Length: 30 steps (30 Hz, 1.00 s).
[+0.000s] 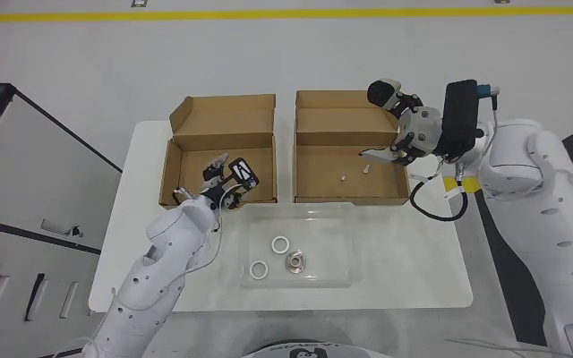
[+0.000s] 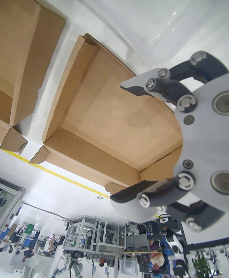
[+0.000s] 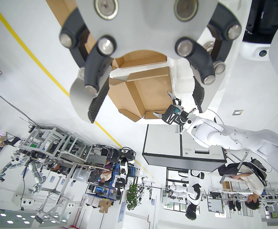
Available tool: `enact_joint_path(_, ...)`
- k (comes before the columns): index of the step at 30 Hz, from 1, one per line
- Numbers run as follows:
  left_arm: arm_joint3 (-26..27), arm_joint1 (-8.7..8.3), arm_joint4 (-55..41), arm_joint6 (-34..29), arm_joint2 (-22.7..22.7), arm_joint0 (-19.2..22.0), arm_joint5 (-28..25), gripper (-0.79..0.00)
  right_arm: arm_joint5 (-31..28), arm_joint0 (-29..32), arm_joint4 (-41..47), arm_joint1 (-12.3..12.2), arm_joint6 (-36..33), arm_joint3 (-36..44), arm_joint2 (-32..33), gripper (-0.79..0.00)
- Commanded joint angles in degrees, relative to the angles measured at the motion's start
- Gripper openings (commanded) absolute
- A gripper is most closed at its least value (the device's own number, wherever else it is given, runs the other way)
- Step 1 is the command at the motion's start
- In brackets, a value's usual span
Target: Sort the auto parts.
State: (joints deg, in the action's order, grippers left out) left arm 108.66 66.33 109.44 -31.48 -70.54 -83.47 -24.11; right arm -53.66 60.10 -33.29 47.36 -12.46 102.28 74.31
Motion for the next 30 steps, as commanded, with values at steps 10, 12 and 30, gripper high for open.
enact_joint_path(10,1.3,-0.37,2.8,-1.7,1.2,-1.8,-6.6,0.0,0.0,0.0,0.0,0.0,0.0,0.0,0.0,0.0)
enact_joint_path(12,1.9,-0.4,3.0,-1.7,1.4,-2.4,-6.8,0.0,0.0,0.0,0.0,0.0,0.0,0.0,0.0,0.0)
enact_joint_path(30,7.2,-0.21,-2.7,0.2,-3.2,-3.8,-1.6,0.0,0.0,0.0,0.0,0.0,0.0,0.0,0.0,0.0)
